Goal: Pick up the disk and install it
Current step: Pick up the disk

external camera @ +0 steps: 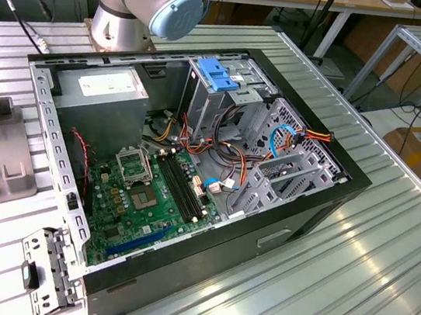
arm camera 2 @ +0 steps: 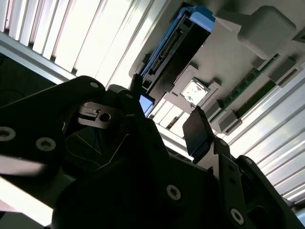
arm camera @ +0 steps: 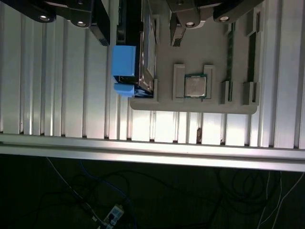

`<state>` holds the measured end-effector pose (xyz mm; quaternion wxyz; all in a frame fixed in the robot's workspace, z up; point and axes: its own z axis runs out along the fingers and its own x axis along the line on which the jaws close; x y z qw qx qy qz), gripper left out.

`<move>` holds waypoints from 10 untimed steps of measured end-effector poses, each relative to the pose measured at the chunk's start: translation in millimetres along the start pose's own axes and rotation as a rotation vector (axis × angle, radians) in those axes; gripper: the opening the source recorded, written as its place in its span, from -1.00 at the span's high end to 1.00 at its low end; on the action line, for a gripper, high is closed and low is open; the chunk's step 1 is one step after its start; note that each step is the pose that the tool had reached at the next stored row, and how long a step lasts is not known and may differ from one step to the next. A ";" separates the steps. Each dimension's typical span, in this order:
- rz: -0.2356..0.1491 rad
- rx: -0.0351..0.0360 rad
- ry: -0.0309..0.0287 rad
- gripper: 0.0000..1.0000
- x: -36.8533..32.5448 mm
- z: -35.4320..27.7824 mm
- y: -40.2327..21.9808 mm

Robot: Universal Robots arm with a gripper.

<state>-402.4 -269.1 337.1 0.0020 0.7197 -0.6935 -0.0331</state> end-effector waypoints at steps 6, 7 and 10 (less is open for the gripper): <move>0.000 0.0000 -0.0018 -0.23 -0.5 5.8 3.4; 0.000 0.0001 -0.0025 -0.23 -0.9 6.9 4.2; -0.002 -0.0001 -0.0040 -0.23 -4.6 10.8 4.4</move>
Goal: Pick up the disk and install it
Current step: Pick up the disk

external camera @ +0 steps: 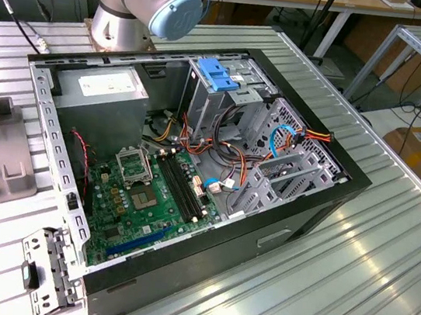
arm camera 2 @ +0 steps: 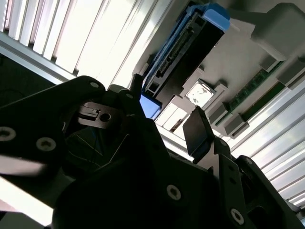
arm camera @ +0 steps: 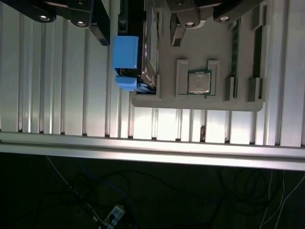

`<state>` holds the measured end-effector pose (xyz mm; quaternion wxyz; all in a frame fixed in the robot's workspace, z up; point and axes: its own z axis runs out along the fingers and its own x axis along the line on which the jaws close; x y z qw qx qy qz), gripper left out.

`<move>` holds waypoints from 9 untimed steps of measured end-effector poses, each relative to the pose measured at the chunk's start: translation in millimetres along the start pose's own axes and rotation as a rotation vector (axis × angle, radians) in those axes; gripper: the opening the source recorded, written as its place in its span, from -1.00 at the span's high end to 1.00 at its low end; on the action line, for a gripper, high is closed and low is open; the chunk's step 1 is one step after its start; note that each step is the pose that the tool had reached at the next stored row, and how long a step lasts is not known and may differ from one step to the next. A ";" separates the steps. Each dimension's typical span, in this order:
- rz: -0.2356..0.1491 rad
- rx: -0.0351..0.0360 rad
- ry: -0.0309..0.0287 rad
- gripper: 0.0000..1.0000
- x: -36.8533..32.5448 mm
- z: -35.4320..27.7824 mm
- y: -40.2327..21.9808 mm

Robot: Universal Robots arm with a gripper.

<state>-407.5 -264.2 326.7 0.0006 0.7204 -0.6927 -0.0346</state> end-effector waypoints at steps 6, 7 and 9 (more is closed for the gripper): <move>-0.014 -0.0005 0.0003 -0.23 -6.2 7.7 1.4; -0.018 -0.0009 0.0006 -0.23 -6.6 9.1 1.9; -0.027 -0.0012 0.0009 -0.23 -6.7 11.6 2.2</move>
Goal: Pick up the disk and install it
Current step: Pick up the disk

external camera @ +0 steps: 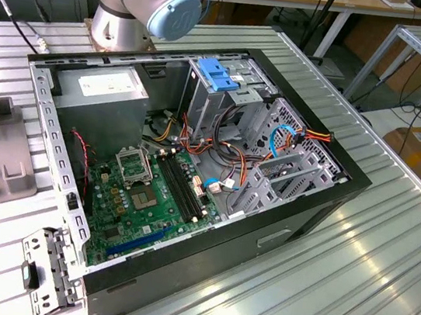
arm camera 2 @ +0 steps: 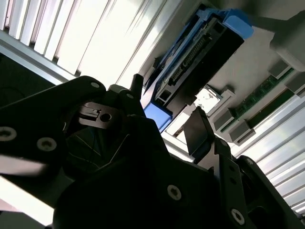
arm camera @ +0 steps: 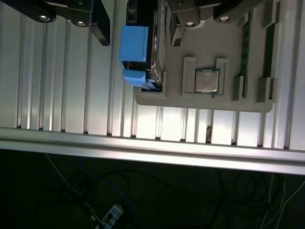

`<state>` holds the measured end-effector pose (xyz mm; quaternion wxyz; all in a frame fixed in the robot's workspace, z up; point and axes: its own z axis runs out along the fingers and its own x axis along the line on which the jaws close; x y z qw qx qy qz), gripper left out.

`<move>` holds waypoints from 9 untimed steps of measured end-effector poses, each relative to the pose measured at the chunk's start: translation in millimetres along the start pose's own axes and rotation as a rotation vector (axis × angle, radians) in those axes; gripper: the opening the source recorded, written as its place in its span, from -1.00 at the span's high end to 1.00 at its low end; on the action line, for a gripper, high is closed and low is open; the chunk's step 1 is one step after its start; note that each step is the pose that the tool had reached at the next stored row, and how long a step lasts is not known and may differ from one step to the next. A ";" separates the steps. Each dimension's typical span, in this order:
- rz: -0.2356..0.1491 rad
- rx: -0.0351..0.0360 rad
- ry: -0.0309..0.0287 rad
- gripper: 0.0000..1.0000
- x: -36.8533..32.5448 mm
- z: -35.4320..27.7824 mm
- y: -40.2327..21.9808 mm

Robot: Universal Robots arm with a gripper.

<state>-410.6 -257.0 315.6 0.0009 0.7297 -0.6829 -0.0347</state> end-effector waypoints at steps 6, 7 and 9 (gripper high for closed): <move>-0.006 -0.0002 0.0000 -0.23 0.2 10.5 2.2; -0.006 -0.0002 0.0000 -0.23 0.3 11.9 2.5; -0.006 -0.0003 0.0000 -0.23 0.4 14.9 3.4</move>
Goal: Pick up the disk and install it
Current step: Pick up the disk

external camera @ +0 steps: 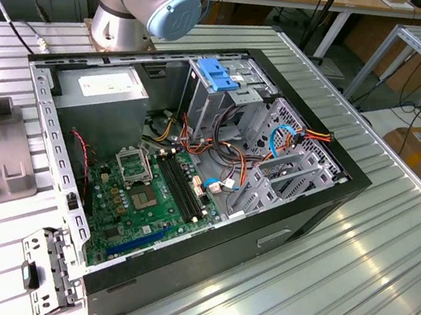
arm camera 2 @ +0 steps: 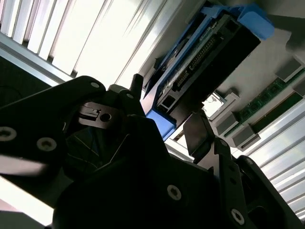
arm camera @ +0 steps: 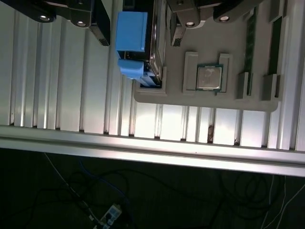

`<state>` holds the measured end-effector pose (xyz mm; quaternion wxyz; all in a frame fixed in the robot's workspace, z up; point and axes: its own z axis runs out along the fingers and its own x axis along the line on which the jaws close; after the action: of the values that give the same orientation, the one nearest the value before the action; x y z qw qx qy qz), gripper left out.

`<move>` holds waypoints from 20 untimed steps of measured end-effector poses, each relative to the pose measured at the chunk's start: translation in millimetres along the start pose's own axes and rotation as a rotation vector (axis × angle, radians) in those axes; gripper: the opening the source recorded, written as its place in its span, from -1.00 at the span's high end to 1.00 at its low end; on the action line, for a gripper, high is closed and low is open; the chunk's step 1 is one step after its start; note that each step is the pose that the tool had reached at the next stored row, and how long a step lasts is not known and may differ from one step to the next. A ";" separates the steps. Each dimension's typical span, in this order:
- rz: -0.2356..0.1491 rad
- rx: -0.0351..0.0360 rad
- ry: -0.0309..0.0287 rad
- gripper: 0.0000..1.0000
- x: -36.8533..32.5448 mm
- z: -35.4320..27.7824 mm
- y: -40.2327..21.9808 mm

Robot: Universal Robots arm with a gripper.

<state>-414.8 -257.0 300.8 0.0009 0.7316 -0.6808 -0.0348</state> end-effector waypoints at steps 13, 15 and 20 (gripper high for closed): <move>0.000 0.0001 0.0000 -0.23 0.6 14.0 0.9; 0.000 0.0000 0.0000 -0.23 0.7 15.5 0.8; 0.000 0.0000 0.0000 -0.23 0.7 16.1 0.8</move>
<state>-416.3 -257.0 284.8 0.0009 0.7317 -0.6808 -0.0348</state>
